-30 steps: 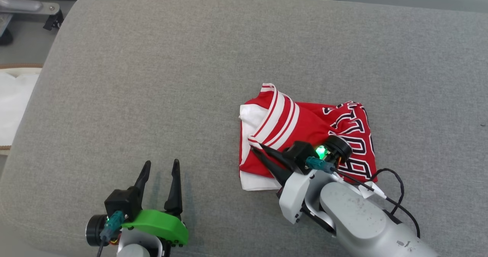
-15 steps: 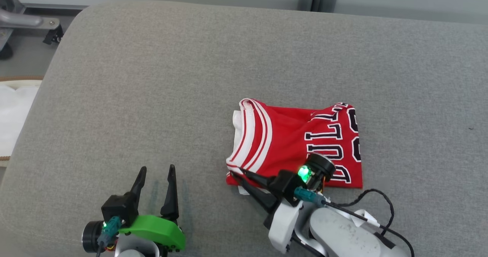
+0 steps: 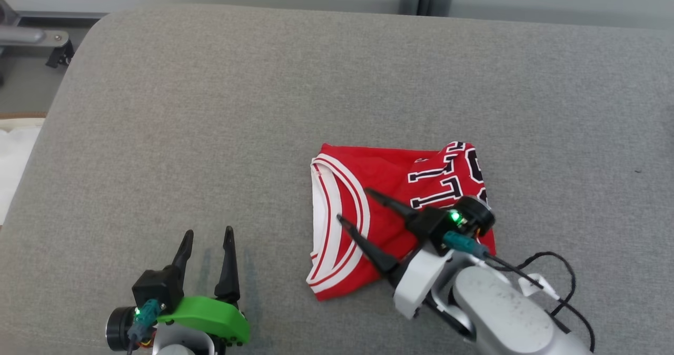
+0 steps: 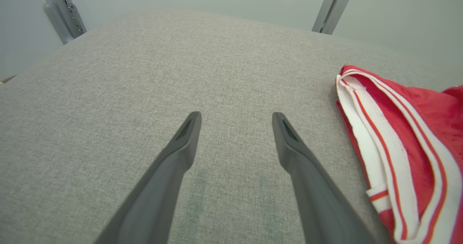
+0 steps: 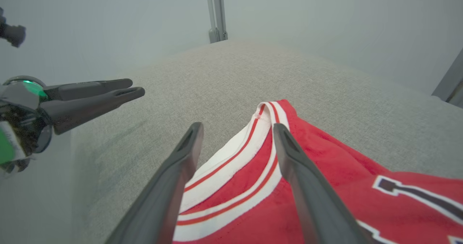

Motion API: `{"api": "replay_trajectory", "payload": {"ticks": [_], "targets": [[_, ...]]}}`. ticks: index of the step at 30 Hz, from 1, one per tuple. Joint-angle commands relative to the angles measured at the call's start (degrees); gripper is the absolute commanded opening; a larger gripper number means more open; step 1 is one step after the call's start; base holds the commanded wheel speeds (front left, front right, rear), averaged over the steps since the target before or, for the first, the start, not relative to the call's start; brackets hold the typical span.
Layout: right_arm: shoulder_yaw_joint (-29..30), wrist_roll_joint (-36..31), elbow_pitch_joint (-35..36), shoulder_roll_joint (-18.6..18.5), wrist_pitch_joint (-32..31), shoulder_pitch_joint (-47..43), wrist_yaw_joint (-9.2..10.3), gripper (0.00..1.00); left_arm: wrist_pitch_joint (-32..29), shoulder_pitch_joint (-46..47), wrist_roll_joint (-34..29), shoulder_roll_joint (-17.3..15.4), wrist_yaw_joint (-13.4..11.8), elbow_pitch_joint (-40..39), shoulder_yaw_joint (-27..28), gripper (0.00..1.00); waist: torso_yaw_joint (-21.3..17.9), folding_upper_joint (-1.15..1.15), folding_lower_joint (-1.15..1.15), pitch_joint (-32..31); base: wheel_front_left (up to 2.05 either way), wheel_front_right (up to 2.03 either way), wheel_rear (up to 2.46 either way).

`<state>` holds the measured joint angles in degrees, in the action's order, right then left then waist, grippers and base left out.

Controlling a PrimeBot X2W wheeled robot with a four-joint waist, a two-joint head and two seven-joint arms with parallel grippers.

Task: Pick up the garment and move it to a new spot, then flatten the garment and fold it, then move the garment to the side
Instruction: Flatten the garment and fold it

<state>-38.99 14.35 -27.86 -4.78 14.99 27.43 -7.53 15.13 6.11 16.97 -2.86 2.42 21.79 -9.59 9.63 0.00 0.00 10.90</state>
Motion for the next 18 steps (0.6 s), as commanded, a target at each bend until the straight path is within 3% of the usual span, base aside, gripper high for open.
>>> {"api": "replay_trajectory", "payload": {"ticks": [1, 10, 18], "targets": [[3.1, -1.5, 1.4, -0.2, 0.2, -1.6, 0.10, 1.00, 0.0, -0.5, -0.5, -0.2, -0.3, -0.3, 0.3, 1.00, -0.6, 0.00, 0.00, -0.2, 0.00, 0.00, 0.00], [28.6, -9.9, 10.4, 1.5, 0.2, -9.0, 0.10, 1.00, 0.0, -0.3, -3.8, -0.2, 0.5, -1.6, 1.7, 1.00, -4.4, 0.00, 0.00, -1.5, 0.00, 0.00, 0.00], [40.0, -10.2, 11.1, 1.8, 0.2, -15.3, 0.10, 1.00, 0.0, -1.9, -6.8, -0.2, 0.8, -2.7, 3.3, 1.00, -8.6, 0.00, 0.00, -3.4, 0.00, 0.00, 0.00]]}}
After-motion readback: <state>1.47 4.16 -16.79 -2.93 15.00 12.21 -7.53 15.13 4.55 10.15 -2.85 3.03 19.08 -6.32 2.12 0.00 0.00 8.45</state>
